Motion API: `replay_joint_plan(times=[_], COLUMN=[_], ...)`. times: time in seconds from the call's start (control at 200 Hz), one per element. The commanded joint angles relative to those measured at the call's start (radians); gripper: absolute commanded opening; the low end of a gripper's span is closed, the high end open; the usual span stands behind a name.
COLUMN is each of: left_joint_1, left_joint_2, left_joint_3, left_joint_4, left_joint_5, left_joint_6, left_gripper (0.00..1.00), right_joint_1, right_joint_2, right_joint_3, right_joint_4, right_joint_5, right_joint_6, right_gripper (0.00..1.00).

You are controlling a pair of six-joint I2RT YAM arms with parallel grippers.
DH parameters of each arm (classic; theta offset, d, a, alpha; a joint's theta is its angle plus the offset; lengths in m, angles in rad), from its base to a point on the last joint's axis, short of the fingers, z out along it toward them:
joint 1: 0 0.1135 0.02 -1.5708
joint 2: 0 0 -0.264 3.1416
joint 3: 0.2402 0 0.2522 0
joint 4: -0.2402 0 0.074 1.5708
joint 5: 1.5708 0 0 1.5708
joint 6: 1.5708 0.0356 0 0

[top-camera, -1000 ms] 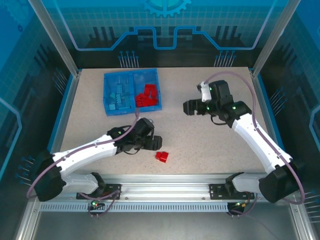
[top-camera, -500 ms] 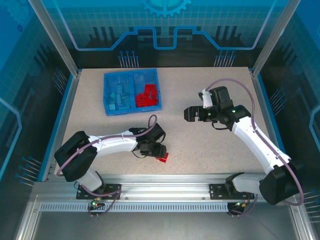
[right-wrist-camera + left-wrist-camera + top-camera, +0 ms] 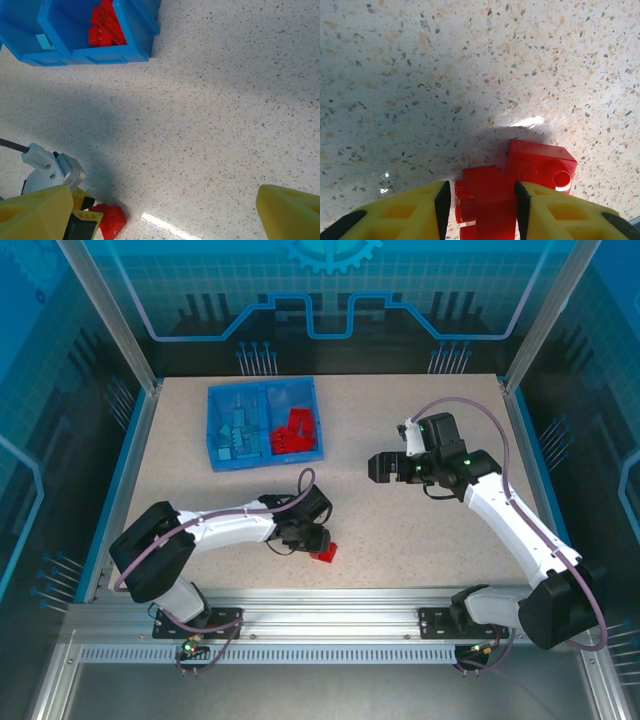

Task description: Sort the legos into containers by color

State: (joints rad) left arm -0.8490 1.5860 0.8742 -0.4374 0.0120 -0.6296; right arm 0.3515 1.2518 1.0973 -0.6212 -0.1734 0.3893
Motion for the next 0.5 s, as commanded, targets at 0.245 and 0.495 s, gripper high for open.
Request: replay_joint_plan(times=[0.245,0.495], left_joint_1=[-0.005,-0.013], left_joint_2=[-0.043,-0.012], left_joint_3=[-0.065,-0.05], left_joint_4=[-0.014,-0.025], left_joint_5=[0.026,-0.045], left_joint_6=[0.016,-0.004], left_gripper=[0.41,0.3], right_joint_1=[-0.005,0.019], right_joint_2=[0.033,0.041], right_joint_3=[0.019,0.027], right_joint_4=[-0.023,-0.027], right_joint_5=[-0.023,-0.057], right_joint_6=[0.014,-0.011], right_gripper=[0.95,0.95])
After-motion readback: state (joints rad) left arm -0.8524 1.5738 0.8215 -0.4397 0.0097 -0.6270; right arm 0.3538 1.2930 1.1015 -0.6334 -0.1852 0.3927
